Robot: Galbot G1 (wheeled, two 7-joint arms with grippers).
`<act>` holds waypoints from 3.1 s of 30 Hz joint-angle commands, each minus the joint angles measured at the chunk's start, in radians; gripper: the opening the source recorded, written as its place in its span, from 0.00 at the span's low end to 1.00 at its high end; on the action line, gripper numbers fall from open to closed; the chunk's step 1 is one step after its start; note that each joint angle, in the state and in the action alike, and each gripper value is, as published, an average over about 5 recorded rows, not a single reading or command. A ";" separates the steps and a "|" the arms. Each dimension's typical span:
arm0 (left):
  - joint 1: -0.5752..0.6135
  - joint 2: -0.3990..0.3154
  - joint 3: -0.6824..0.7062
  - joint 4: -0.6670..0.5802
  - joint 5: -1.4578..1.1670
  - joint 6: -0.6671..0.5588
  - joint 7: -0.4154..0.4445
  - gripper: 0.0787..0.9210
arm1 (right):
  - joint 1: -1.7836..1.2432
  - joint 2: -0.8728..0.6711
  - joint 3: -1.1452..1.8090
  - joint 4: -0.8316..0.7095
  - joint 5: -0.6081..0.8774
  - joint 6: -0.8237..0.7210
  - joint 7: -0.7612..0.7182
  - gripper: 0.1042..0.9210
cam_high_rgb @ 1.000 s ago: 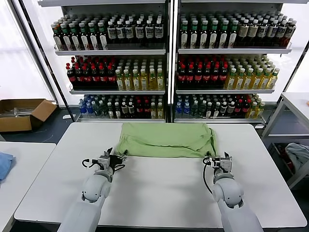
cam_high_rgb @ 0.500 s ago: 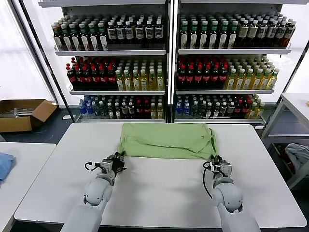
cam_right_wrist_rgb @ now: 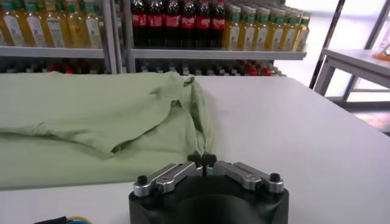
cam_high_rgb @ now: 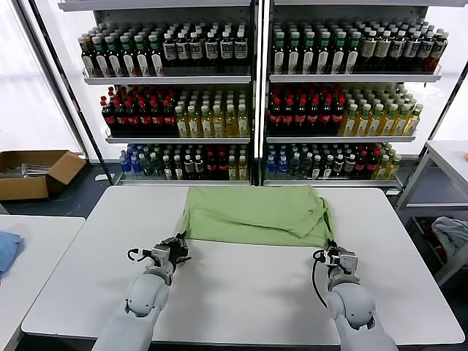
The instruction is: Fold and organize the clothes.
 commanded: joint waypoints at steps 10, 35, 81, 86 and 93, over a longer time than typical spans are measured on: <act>0.520 0.093 -0.133 -0.581 0.014 0.026 -0.031 0.01 | -0.458 0.025 0.031 0.454 -0.023 -0.014 0.147 0.00; 0.793 0.050 -0.157 -0.687 0.137 0.021 -0.021 0.08 | -0.622 0.055 0.047 0.568 -0.080 -0.042 0.200 0.22; -0.297 0.058 0.109 0.115 -0.203 0.094 0.076 0.88 | 0.524 -0.103 -0.228 -0.385 0.203 -0.042 -0.111 0.88; -0.294 0.053 0.106 0.132 -0.201 0.095 0.075 0.88 | 0.547 -0.069 -0.227 -0.442 0.174 -0.042 -0.117 0.88; -0.299 0.054 0.103 0.158 -0.203 0.096 0.076 0.88 | 0.596 -0.030 -0.236 -0.509 0.145 -0.039 -0.122 0.88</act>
